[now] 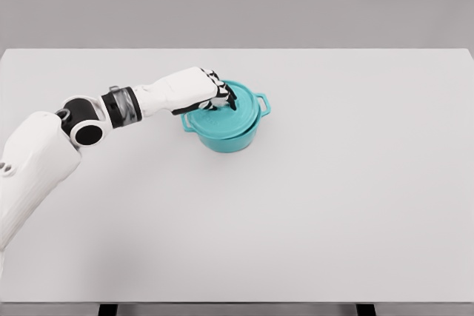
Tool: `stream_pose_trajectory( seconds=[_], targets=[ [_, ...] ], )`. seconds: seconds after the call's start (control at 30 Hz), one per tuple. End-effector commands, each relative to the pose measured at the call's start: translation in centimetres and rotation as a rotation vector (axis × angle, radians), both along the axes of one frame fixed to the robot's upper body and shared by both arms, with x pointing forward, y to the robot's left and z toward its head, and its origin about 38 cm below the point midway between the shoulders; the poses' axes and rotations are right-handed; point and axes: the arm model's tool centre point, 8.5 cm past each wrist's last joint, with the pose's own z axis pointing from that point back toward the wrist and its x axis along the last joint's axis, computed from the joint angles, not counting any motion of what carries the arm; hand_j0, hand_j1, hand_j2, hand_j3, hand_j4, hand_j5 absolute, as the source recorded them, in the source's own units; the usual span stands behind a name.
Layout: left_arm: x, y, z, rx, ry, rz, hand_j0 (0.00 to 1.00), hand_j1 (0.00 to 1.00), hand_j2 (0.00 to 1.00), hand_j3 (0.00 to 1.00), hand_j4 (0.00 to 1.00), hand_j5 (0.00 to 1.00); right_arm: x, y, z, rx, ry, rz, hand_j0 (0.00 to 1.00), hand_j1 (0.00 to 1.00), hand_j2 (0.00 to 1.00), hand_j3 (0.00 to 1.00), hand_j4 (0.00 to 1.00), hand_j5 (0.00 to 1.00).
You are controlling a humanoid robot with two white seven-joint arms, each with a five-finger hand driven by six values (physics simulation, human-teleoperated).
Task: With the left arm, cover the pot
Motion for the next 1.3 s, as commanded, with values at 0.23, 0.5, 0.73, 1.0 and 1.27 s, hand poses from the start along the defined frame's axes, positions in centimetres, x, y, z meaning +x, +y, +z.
stream_pose_trajectory(
  seconds=[0.23, 0.5, 0.73, 1.0, 1.27],
  targets=[
    [0.14, 0.0, -0.09, 0.038, -0.004, -0.004, 0.64, 0.64, 0.64, 0.64, 0.64, 0.64, -0.01, 0.01, 0.0, 0.0, 0.0, 0.0, 1.0, 1.0, 1.0, 1.0, 1.0, 1.0],
    [0.19, -0.15, 0.05, 0.036, -0.007, -0.006, 0.67, 0.67, 0.67, 0.67, 0.67, 0.67, -0.01, 0.01, 0.0, 0.0, 0.0, 0.0, 1.0, 1.0, 1.0, 1.0, 1.0, 1.0],
    [0.34, -0.05, -0.16, 0.039, -0.001, 0.0, 0.69, 0.69, 0.69, 0.69, 0.69, 0.69, -0.01, 0.01, 0.0, 0.0, 0.0, 0.0, 1.0, 1.0, 1.0, 1.0, 1.0, 1.0],
    [0.47, -0.01, -0.44, 0.04, 0.008, 0.006, 0.69, 0.69, 0.69, 0.69, 0.69, 0.69, -0.01, 0.01, 0.0, 0.0, 0.0, 0.0, 1.0, 1.0, 1.0, 1.0, 1.0, 1.0],
    [0.64, -0.32, -0.32, 0.037, 0.006, 0.005, 0.69, 0.69, 0.69, 0.69, 0.69, 0.69, -0.01, 0.01, 0.0, 0.0, 0.0, 0.0, 1.0, 1.0, 1.0, 1.0, 1.0, 1.0]
  ],
)
